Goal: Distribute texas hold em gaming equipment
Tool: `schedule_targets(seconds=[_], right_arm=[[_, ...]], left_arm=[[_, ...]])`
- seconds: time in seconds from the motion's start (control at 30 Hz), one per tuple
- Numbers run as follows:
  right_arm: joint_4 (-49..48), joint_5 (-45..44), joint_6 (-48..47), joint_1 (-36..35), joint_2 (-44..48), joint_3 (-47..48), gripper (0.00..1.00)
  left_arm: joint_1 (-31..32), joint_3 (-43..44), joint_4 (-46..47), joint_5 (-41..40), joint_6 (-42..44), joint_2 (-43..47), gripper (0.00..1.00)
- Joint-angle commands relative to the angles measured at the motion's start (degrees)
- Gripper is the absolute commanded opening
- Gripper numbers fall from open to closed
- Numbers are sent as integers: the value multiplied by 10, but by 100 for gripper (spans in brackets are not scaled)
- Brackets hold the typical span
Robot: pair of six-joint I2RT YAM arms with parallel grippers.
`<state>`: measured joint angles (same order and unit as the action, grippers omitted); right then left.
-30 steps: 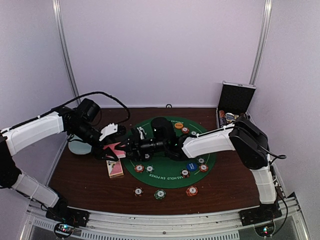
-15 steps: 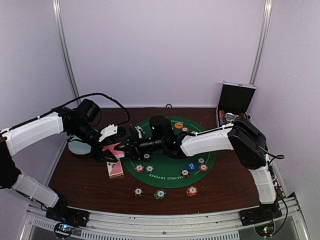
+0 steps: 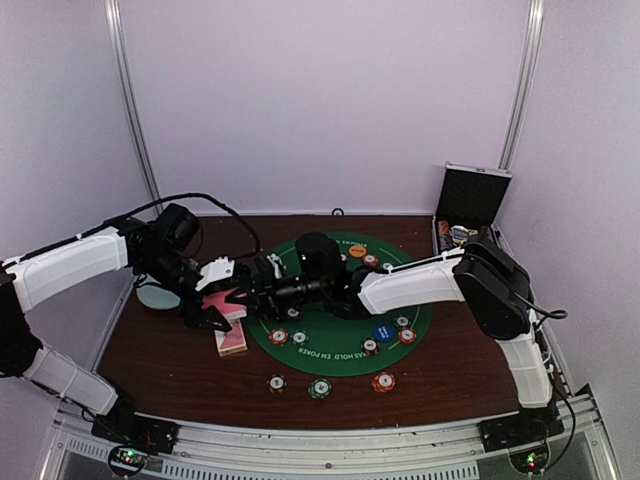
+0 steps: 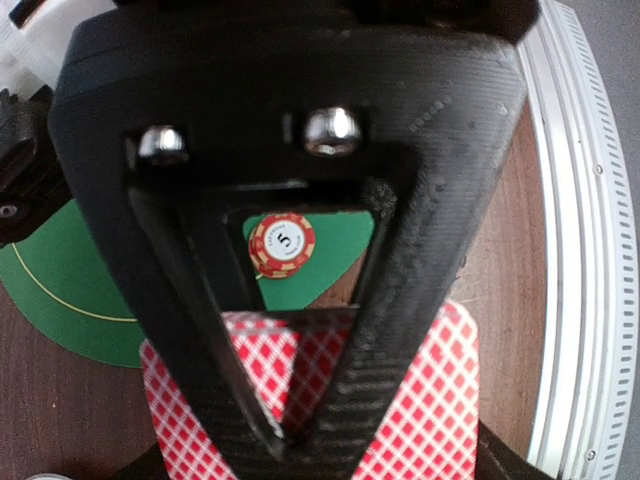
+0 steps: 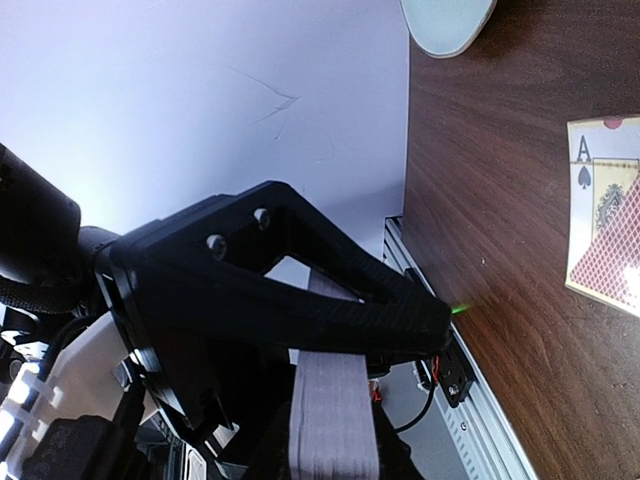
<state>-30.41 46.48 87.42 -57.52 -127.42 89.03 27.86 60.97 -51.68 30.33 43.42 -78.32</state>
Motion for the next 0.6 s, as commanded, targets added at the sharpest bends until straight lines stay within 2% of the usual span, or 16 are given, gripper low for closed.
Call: schedule_targets(seconds=[0.0, 0.3, 0.4, 0.43, 0.5, 0.57], right_arm=[[13, 2, -26, -2, -3, 10, 6], [73, -15, -61, 2, 4, -5, 4], [80, -16, -64, 2, 4, -3, 5], [83, -15, -65, 2, 4, -2, 8], [84, -15, -66, 2, 3, 1, 26], [84, -16, -67, 2, 3, 4, 34]], left_arm=[[3, 2, 14, -9, 8, 7, 74], [3, 6, 17, -15, 12, 11, 56], [3, 2, 36, -23, -1, 11, 46], [3, 1, 40, -25, -4, 11, 43], [3, 2, 42, -23, -8, 8, 38], [3, 3, 42, -21, -11, 5, 38]])
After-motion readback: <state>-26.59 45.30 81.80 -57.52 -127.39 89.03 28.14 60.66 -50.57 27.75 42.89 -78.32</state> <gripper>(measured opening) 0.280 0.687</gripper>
